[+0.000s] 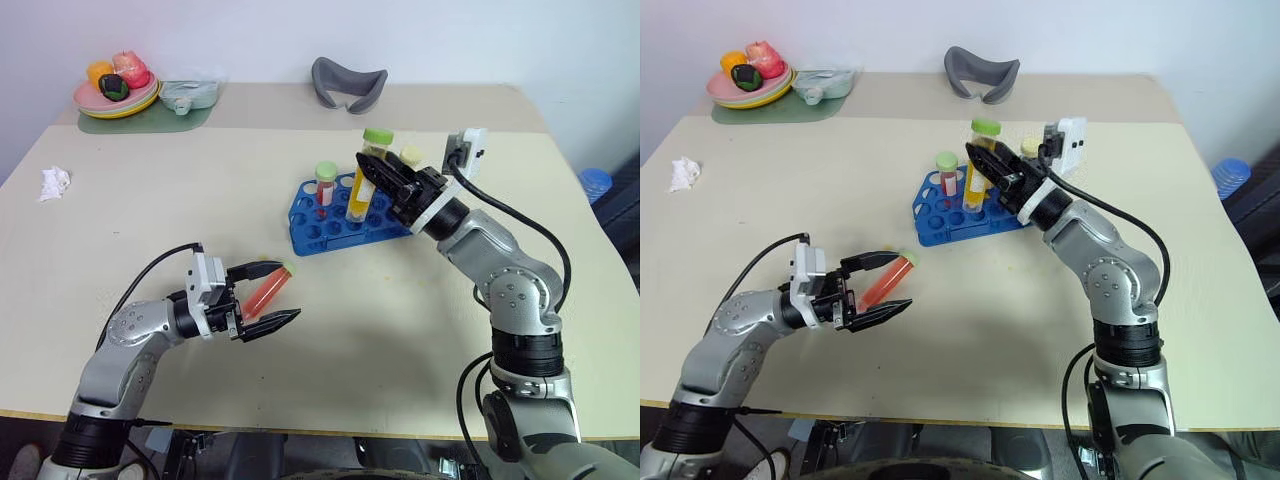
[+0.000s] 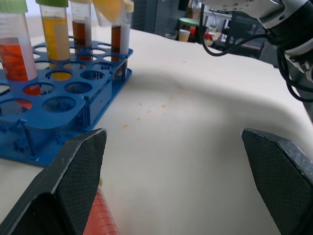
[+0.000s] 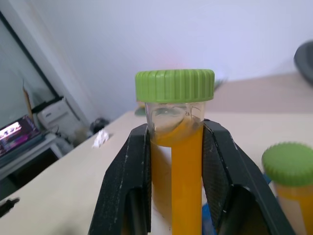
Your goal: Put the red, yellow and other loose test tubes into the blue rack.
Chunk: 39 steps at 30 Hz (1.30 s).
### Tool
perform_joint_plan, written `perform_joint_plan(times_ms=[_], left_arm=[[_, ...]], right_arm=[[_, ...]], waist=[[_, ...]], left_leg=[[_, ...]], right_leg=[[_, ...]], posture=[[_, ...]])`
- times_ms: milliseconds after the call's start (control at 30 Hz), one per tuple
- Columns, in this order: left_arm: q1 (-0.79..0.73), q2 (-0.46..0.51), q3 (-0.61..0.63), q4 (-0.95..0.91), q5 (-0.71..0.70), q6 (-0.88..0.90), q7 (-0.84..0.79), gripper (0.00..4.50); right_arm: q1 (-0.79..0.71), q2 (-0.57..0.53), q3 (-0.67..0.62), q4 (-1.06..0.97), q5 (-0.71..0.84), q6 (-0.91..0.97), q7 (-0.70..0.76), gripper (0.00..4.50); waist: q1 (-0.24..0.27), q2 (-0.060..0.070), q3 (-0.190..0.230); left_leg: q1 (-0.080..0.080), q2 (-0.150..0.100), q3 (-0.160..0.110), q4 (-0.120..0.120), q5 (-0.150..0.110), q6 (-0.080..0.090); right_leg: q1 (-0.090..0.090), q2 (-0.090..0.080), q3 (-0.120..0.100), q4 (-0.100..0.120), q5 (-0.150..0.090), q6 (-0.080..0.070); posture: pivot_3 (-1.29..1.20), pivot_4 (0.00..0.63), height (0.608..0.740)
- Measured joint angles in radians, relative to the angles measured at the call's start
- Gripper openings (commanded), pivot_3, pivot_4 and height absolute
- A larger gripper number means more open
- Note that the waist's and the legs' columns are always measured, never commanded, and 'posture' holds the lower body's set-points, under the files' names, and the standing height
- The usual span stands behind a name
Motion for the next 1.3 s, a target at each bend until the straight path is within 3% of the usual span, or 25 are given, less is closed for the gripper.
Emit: perform_joint_plan(times_ms=[667, 1000, 1300], left_arm=[[-0.009, 0.001, 0.001, -0.013, -0.001, 0.022, 0.000, 4.50], [-0.008, 0.001, 0.005, -0.013, -0.001, 0.019, -0.006, 4.50], [-0.009, 0.000, 0.004, -0.004, -0.001, 0.016, -0.019, 4.50]], right_arm=[[0.020, 0.024, -0.029, -0.004, -0.010, 0.004, 0.047, 0.78], [0.179, -0.090, -0.077, -0.147, 0.147, 0.151, 0.071, 0.78], [0.220, -0.170, -0.104, -0.185, 0.244, 0.223, 0.069, 0.78]], waist=[[0.000, 0.000, 0.000], [-0.002, 0.000, 0.000], [0.000, 0.000, 0.000]], left_leg=[[0.000, 0.000, 0.000, 0.000, 0.000, 0.000], [0.001, 0.000, 0.000, 0.000, 0.000, 0.000], [0.001, 0.000, 0.000, 0.000, 0.000, 0.000]], right_leg=[[0.000, 0.000, 0.000, 0.001, 0.000, 0.000], [0.000, 0.000, 0.000, 0.002, 0.000, 0.000], [0.000, 0.000, 0.000, 0.002, 0.000, 0.000]], posture=[[0.00, 0.150, 0.740], [0.00, 0.150, 0.740], [0.00, 0.150, 0.740]])
